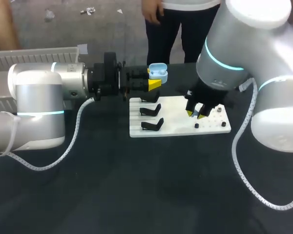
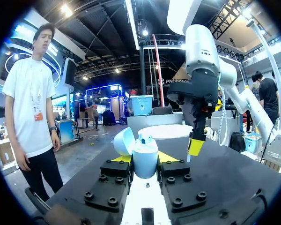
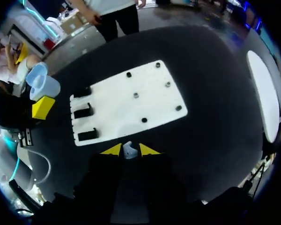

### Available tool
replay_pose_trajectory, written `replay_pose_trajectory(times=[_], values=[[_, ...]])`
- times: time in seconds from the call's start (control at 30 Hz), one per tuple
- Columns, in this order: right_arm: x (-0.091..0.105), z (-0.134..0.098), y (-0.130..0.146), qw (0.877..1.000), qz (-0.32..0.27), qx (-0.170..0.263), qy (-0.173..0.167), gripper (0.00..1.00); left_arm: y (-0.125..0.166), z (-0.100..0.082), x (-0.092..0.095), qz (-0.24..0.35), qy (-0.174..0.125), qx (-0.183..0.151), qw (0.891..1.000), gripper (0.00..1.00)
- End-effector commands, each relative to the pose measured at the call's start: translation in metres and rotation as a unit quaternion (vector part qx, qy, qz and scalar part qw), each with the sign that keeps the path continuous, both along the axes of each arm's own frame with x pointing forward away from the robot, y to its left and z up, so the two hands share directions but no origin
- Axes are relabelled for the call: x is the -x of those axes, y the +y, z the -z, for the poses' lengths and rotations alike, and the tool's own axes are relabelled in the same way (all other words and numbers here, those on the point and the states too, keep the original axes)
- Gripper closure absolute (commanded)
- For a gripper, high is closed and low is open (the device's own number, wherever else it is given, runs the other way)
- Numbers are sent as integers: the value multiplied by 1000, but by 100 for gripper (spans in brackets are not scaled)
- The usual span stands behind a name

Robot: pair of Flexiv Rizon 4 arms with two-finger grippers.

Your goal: Pick up each earbud case from the left stands, insert the matching earbuds, close the lid, and place the case in the box.

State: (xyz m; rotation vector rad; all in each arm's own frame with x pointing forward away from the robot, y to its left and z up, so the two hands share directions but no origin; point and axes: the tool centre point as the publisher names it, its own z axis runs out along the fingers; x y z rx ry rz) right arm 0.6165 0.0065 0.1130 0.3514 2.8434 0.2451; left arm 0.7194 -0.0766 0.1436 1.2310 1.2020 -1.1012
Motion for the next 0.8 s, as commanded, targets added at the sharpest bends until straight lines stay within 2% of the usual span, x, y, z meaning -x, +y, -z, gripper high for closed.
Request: replay_pose_trajectory(times=[0.03,0.2,0.37,0.57,0.8], values=[[11,-27,4,998,-45,11,31,100,0,1,2,-3,-2,2,1000,100],[15,-49,15,994,-99,28,23,100,0,1,2,-3,-2,2,1000,100],[12,-66,27,988,-151,44,12,100,0,1,2,-3,-2,2,1000,100],[1,-84,45,977,-206,50,6,100,0,1,2,-3,-2,2,1000,100],[-15,-97,60,970,-235,63,-12,100,0,1,2,-3,-2,2,1000,100]])
